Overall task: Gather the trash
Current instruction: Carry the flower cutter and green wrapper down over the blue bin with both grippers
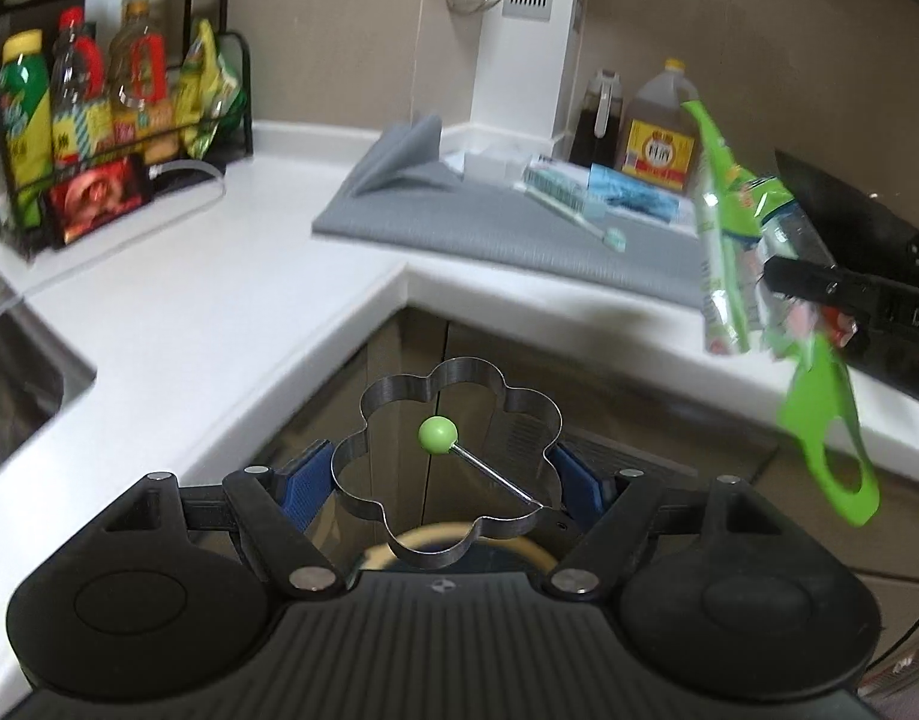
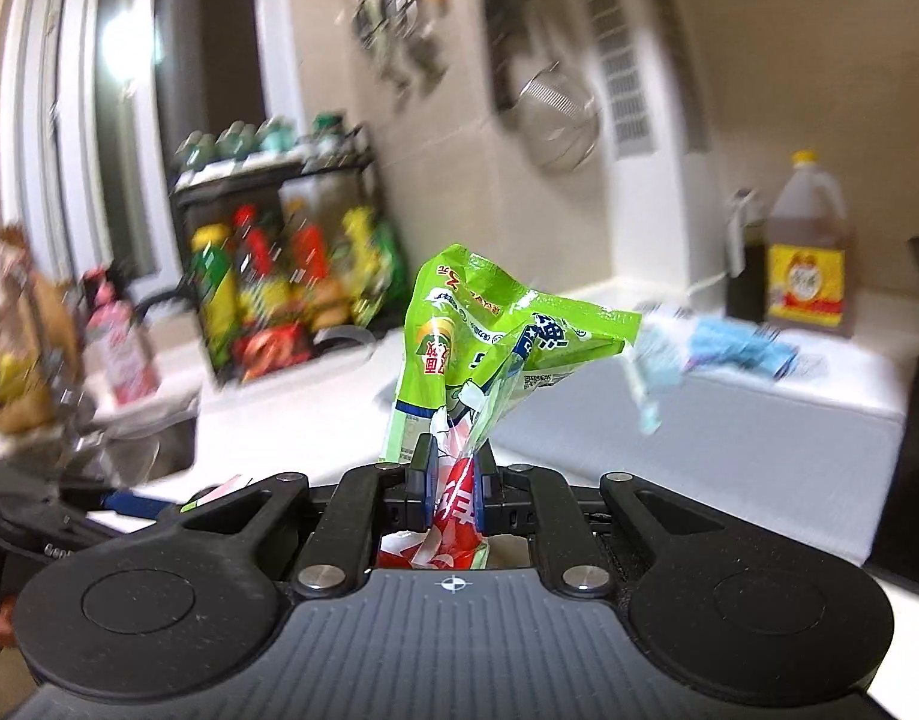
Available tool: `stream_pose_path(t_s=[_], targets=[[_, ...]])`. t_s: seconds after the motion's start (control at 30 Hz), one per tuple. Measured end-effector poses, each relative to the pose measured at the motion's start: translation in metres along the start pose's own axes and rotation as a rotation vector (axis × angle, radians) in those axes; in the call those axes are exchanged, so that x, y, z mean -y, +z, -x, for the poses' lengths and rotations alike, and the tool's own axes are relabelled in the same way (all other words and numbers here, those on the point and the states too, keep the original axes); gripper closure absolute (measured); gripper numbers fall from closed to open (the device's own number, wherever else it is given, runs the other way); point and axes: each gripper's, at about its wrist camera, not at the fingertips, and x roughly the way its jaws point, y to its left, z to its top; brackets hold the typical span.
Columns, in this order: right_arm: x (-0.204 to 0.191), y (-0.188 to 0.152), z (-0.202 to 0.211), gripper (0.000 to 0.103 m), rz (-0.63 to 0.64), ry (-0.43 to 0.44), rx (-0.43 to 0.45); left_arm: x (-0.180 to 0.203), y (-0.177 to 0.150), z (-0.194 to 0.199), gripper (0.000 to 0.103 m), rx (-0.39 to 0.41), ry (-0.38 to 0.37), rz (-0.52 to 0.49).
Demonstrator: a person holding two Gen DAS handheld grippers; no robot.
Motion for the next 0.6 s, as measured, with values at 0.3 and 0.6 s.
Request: stream_pose_path(t_s=[0.3,0.6], targets=[[-0.032,-0.045,-0.028,0.09,0.051,0.016,-0.18,-0.013,-0.052,-0.017,0.021,-0.086,0.008,0.049],[-0.04,-0.078,-0.061,0.09,0.103,0.014,-0.299,-0.019,-0.077,-0.046,0.021,-0.163,0.027,0.055]])
